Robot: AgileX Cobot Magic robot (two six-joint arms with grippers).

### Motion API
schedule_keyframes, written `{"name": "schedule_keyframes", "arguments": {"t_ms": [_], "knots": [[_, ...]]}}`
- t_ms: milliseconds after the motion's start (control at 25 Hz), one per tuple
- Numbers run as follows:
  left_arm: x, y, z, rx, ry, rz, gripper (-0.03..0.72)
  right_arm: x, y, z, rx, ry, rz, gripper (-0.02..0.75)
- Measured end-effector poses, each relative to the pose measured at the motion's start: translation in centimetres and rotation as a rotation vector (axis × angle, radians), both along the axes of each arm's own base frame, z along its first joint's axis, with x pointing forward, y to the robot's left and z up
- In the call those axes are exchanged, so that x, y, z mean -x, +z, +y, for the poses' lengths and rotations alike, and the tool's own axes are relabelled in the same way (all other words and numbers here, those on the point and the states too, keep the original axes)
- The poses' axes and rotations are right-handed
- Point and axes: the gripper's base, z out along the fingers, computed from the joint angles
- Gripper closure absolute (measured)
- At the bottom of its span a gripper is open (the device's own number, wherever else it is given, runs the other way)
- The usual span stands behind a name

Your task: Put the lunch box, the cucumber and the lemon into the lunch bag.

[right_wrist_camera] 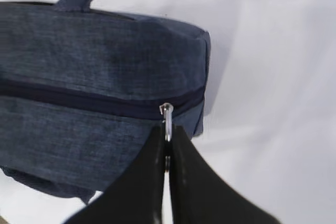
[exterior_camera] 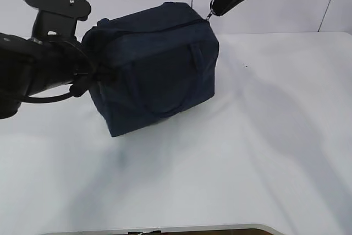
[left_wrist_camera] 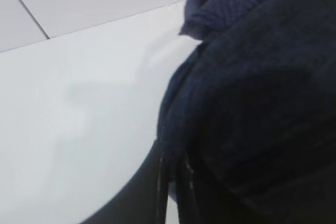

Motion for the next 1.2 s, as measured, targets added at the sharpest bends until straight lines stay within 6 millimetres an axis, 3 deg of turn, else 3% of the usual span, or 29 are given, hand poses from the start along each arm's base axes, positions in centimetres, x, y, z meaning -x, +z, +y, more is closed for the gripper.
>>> {"name": "schedule_keyframes", "arguments": {"t_ms": [240, 520, 760, 880, 1120, 1200], "knots": [[-0.4, -0.1, 0.6, 0.011, 0.009, 0.011, 0.7, 2.1, 2.3, -0.6, -0.008, 0.001, -0.031, 0.733], [-0.5, -0.1, 0.7, 0.012, 0.006, 0.015, 0.701, 2.9, -0.8, -0.6, -0.002, -0.034, 0.1, 0.733], [-0.5, -0.4, 0.4, 0.022, -0.062, 0.051, 0.683, 3.0, -1.5, -0.6, -0.003, -0.039, 0.12, 0.733], [-0.4, -0.5, 0.0, 0.04, -0.104, 0.072, 0.6, 3.0, -1.4, -0.7, -0.002, -0.041, 0.118, 0.733], [-0.4, -0.6, -0.1, -0.021, -0.155, 0.074, 0.321, 3.0, -1.4, -0.7, 0.002, -0.042, 0.117, 0.734], [-0.4, -0.5, 0.0, -0.043, -0.169, 0.07, 0.283, 3.0, -1.4, -0.7, 0.002, -0.042, 0.117, 0.733]]}}
